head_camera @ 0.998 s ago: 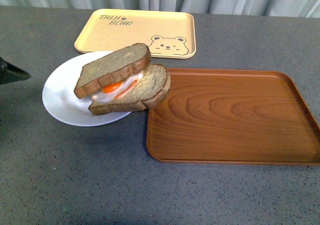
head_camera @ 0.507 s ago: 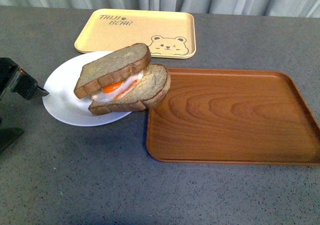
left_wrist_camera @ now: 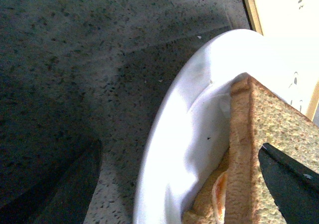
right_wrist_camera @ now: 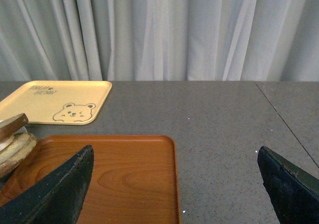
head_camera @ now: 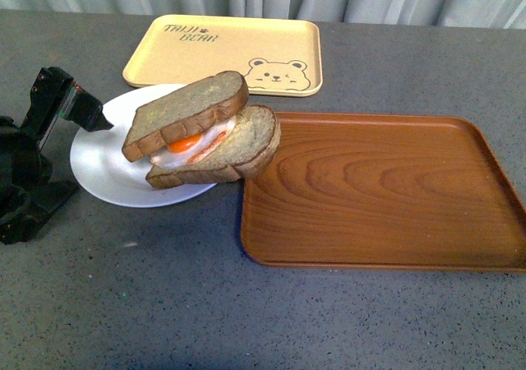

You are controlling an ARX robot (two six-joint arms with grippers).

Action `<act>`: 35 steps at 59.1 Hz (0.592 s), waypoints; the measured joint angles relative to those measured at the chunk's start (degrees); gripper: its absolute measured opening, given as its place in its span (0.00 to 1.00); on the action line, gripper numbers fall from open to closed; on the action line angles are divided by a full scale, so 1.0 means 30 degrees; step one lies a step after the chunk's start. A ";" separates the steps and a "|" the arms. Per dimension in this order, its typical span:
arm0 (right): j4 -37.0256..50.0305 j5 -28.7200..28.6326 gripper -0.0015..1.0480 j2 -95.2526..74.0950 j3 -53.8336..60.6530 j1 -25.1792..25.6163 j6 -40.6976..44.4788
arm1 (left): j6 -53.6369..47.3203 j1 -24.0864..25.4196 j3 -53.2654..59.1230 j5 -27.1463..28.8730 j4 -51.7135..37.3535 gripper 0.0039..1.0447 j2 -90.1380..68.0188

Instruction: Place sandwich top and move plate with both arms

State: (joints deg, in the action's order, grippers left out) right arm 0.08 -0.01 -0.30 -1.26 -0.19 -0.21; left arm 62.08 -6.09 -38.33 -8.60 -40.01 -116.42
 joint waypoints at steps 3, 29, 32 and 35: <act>0.0000 0.0000 0.91 0.0000 0.0000 0.0000 0.0000 | 0.0204 -0.0073 -0.0087 -0.0036 -0.0044 0.92 -0.0080; 0.0000 0.0000 0.91 0.0000 0.0000 -0.0007 0.0000 | 0.0758 -0.0510 0.0488 -0.1384 -0.0138 0.56 -0.0306; 0.0000 0.0000 0.91 0.0000 0.0000 0.0000 0.0000 | 0.0801 -0.0568 0.0656 -0.1537 -0.0189 0.47 -0.0335; 0.0000 0.0000 0.91 0.0000 0.0000 0.0000 0.0000 | 0.0889 -0.0627 0.0801 -0.1698 -0.0284 0.38 -0.0357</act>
State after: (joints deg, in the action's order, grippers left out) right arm 0.08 -0.01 -0.30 -1.26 -0.19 -0.21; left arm 64.75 -7.97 -35.92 -13.69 -40.86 -117.49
